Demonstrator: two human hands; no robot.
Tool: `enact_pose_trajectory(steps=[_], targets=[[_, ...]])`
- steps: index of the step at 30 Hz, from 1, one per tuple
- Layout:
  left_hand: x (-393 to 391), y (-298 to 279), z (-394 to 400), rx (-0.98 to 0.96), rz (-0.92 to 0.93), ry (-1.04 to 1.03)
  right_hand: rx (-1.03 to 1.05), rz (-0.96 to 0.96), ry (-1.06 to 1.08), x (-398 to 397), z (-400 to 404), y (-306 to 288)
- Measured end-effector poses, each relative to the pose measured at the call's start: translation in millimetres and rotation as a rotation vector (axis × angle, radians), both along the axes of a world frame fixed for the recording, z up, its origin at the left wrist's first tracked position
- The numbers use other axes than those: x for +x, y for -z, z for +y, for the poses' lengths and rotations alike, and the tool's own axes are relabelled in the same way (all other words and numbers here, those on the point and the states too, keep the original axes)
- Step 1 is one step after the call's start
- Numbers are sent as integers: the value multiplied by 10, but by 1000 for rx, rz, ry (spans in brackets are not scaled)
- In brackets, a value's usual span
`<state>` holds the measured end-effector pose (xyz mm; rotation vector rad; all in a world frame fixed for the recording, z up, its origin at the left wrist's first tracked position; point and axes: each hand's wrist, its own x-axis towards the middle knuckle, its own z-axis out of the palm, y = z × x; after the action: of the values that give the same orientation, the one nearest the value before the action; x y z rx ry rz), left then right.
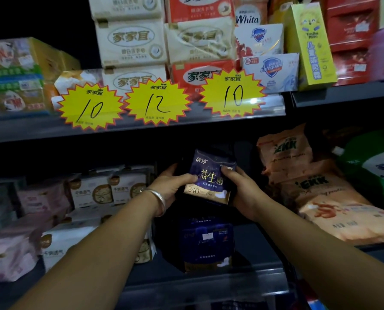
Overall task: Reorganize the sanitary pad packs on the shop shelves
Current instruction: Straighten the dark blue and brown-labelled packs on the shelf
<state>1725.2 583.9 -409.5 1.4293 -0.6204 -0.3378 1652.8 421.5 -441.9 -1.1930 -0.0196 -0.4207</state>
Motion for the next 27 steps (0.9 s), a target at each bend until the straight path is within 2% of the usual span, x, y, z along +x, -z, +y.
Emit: enact_pose_trajectory(steps=[5,14,17,19,23,27], targets=[[30,14,-12,138,-56,-11,-2,-24,11,22,7,-26],[121,87,-20,103,-173,-164,-55,42,41,26,22,-82],[136,112,-42,106,-349,-260,-95,91,94,29,37,-98],[136,106,-87,91,-522,-318,-76,159,31,17,37,-122],[189,117,-115,167,-955,-437,31,223,-94,18,29,-210],[189,148,-65,232,-1237,-419,150,240,-140,51,34,-279]])
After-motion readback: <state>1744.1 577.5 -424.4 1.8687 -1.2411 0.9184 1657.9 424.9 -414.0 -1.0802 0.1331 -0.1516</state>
